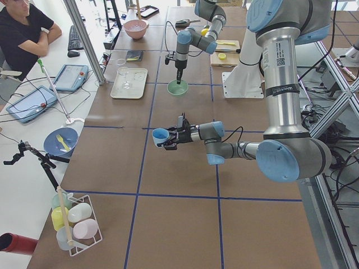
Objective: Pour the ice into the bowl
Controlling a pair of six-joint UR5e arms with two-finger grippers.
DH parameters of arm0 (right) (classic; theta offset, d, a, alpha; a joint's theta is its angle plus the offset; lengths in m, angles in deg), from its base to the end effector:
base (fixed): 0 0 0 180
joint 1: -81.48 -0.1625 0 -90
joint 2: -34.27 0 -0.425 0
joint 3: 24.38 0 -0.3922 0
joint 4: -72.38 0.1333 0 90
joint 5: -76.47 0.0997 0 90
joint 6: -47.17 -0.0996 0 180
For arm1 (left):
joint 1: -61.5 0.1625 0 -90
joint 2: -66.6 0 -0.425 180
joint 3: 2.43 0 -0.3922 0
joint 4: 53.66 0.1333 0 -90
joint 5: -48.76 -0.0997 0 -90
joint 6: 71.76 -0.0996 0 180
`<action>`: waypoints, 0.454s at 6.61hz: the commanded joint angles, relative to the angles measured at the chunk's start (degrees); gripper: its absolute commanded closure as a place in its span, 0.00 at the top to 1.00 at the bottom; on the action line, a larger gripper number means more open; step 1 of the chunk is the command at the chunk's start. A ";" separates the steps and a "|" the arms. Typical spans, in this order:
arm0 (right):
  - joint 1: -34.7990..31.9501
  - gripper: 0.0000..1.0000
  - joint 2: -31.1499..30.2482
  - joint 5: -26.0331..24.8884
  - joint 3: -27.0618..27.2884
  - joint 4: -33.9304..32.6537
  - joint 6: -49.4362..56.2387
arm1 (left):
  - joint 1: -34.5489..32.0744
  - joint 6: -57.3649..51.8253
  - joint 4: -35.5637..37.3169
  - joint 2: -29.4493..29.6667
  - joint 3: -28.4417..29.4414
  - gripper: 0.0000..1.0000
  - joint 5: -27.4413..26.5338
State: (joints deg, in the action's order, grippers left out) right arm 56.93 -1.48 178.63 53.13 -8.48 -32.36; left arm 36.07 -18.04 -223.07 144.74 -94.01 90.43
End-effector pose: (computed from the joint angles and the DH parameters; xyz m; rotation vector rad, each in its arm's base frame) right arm -0.6591 -0.4245 0.1336 0.0774 -0.9039 0.1344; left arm 0.2684 -0.3576 0.5789 1.2035 0.5888 -0.3474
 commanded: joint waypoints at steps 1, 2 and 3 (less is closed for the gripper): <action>0.47 0.41 1.65 -0.56 -3.51 3.50 -0.10 | 0.03 -5.98 0.21 0.69 -0.09 0.00 -0.28; 0.47 0.98 1.74 -0.56 -3.60 5.25 -0.10 | 0.12 -10.60 0.30 0.87 -1.57 0.00 -0.63; 0.29 1.00 2.35 -0.56 -3.34 5.36 -0.53 | 0.29 -14.39 1.00 0.87 -5.33 0.00 -0.63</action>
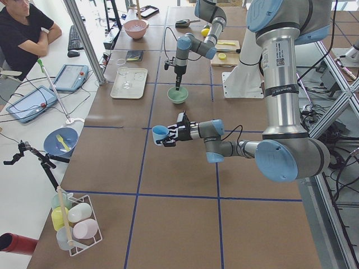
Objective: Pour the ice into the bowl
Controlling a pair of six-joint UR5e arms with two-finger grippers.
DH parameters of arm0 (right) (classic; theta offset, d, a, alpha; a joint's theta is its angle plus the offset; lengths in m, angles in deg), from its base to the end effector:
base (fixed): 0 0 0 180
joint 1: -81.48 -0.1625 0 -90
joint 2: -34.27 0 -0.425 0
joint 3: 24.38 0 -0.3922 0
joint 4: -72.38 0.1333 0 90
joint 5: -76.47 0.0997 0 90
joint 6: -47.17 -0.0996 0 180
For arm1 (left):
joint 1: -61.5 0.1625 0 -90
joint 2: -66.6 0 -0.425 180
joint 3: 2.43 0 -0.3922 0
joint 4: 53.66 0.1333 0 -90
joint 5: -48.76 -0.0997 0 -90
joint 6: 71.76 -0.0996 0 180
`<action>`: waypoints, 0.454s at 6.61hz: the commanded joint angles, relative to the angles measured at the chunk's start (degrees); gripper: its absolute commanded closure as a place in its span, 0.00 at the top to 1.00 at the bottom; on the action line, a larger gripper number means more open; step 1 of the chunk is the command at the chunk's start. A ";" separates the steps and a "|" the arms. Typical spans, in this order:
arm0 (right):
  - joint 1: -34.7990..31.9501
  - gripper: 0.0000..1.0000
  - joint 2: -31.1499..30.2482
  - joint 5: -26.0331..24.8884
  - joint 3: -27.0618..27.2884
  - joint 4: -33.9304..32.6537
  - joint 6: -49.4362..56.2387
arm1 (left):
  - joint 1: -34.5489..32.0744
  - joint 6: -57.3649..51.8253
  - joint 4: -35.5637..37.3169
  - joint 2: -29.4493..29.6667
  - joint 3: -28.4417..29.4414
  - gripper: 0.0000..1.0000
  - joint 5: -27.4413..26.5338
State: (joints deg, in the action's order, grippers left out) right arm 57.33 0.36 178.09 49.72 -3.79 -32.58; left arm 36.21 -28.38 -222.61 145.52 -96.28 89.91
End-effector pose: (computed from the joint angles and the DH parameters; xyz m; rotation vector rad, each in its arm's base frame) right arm -0.6744 -0.4265 0.1231 0.0987 -0.9533 0.1282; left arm 0.2735 -0.3596 0.5548 1.2677 0.5097 -0.2201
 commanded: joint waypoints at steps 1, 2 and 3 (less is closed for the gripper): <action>-0.71 1.00 0.51 0.77 1.56 0.23 -0.76 | 0.32 -5.57 0.72 0.18 -3.27 0.00 -0.20; -2.63 1.00 -0.10 4.35 3.40 -1.08 -0.76 | 0.58 -5.59 8.73 2.70 -4.14 0.00 -0.37; -5.52 1.00 -2.46 8.47 8.29 -5.01 -0.15 | 1.89 -5.67 20.99 6.38 -7.19 0.00 -2.81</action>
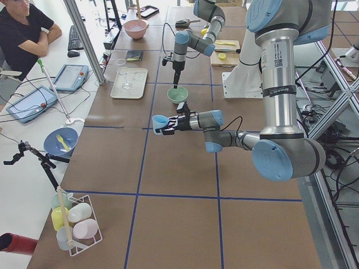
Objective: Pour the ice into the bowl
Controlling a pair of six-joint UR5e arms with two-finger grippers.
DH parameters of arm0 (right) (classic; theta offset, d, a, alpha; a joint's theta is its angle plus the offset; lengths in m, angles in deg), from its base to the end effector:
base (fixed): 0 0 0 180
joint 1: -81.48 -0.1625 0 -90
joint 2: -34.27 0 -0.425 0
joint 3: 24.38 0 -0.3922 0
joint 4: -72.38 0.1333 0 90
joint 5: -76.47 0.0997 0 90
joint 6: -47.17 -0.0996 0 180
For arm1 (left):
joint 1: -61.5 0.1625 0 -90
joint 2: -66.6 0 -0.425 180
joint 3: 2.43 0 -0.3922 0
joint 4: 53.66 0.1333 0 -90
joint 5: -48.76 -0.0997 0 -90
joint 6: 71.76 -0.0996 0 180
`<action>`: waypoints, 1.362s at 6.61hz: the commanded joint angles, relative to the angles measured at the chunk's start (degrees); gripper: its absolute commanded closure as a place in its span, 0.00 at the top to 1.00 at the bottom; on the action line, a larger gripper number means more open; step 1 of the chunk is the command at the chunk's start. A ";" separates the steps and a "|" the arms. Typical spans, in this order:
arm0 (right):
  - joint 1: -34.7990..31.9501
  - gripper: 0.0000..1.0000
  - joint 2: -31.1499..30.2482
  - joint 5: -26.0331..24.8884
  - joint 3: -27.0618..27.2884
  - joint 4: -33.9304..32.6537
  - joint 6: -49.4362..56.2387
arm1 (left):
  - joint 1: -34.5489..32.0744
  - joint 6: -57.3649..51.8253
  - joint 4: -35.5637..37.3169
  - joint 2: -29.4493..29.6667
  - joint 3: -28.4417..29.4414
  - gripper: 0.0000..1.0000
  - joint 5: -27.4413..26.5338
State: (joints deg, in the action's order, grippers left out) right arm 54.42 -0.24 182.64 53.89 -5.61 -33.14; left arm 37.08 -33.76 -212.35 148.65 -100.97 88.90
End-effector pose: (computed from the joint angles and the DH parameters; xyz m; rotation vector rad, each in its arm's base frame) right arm -0.6365 -0.4437 0.1034 0.0584 -0.9992 0.1401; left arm 0.3038 -0.3679 0.5088 1.2770 0.4114 -0.1185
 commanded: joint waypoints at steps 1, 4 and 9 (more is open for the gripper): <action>-4.03 1.00 -7.88 4.92 10.70 -3.40 0.93 | 3.48 -0.46 17.90 4.51 -6.11 0.00 -3.91; -7.73 1.00 -17.51 7.47 17.44 -2.79 7.08 | 10.95 -4.91 30.26 10.06 -7.37 0.00 -14.08; -7.91 1.00 -19.98 7.12 18.67 -2.52 7.88 | 14.31 -33.52 30.46 16.38 -4.14 0.00 -23.66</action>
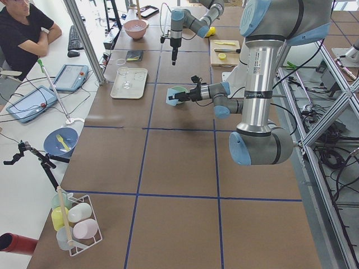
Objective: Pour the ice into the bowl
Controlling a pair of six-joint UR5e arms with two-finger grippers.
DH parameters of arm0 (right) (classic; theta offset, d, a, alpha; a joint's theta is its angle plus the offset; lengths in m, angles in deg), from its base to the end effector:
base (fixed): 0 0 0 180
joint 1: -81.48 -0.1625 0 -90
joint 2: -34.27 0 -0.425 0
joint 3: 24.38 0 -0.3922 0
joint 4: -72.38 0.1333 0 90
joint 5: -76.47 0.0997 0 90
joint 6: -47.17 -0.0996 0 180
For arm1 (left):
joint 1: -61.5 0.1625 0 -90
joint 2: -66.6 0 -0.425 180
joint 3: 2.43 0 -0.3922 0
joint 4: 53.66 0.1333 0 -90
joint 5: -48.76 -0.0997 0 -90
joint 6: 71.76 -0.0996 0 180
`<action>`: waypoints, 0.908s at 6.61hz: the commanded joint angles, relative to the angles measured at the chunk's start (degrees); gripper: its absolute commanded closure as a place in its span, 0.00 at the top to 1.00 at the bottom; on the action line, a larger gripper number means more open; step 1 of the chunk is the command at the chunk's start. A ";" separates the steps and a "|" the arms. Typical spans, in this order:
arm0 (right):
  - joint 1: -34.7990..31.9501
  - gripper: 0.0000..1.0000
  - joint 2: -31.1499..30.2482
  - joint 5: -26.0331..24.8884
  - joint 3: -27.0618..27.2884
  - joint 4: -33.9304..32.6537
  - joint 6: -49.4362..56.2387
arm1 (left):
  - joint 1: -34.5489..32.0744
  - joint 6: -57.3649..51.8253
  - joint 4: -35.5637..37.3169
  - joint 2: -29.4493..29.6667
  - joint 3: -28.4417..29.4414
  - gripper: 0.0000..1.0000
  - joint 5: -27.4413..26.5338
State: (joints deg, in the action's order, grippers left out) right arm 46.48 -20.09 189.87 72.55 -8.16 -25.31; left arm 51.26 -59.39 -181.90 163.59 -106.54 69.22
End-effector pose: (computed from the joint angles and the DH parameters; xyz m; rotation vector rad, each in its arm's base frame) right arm -0.4950 -0.4610 0.2202 0.0554 -0.9696 0.0954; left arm 0.4502 -0.3116 0.3751 1.3961 -0.1114 0.3520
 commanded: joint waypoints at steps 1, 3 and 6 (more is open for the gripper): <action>0.03 1.00 -0.13 -0.19 0.02 0.11 0.06 | 0.31 -12.85 0.09 3.27 2.75 0.00 -4.12; 0.03 1.00 -0.05 -0.28 0.02 0.11 -0.03 | 0.40 -26.19 0.01 5.73 3.03 0.00 -4.21; -0.06 1.00 0.13 -0.28 0.02 0.11 -0.21 | 0.40 -50.62 0.01 6.98 4.69 0.00 -8.32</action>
State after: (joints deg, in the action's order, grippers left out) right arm 46.49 -20.00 189.59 72.56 -8.04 -25.45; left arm 51.65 -102.43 -181.90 170.37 -102.81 62.89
